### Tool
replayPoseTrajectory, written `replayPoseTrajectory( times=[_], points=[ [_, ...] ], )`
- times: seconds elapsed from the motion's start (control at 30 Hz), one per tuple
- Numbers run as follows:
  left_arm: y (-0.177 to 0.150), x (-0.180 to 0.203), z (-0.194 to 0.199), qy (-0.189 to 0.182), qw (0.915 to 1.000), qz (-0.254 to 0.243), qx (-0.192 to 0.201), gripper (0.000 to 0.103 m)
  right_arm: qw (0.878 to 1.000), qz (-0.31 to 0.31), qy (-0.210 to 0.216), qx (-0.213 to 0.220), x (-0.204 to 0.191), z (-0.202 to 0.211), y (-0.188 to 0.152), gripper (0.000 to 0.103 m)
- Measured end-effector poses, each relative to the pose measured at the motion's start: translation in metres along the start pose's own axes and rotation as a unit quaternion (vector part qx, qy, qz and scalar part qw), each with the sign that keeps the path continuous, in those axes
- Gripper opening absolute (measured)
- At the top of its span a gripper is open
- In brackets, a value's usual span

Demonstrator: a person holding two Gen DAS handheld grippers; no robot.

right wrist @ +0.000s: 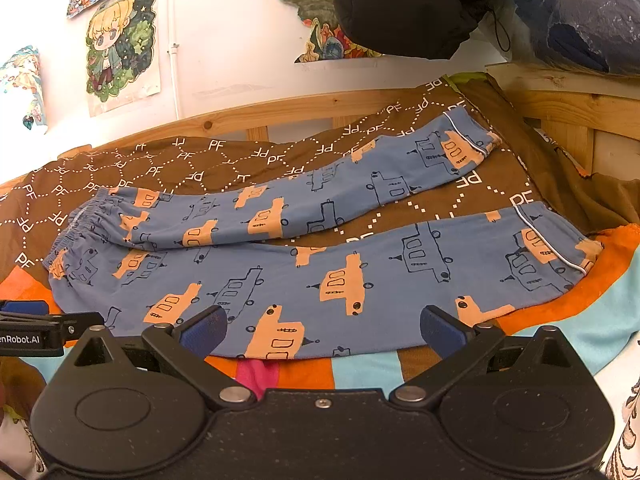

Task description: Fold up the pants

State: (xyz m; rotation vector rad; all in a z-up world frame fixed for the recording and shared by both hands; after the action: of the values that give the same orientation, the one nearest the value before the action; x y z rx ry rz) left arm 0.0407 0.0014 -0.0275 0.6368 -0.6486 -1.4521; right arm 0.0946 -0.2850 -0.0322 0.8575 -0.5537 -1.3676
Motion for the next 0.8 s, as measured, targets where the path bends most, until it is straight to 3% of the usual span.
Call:
replayPoseTrajectory(
  times=[0.8],
  points=[
    [-0.0004, 0.0003, -0.0003, -0.001, 1.0000, -0.002, -0.002, 0.103, 1.000, -0.001, -0.001, -0.001, -0.0001, -0.0019, -0.0010, 0.102]
  ],
)
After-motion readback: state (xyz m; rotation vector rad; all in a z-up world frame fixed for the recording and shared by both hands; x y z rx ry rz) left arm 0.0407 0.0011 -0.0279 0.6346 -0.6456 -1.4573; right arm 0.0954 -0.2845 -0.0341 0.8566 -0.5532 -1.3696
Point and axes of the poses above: each gripper's, at about its wrist camera, not at the fingertips, and z roughly against the way its jaws point, x to its right, y to its top, the point moved 5 cm from there along -z, roughly the way its jaws point, and after that the axes turned 10 degrees about -x, right-handed, at the moved point
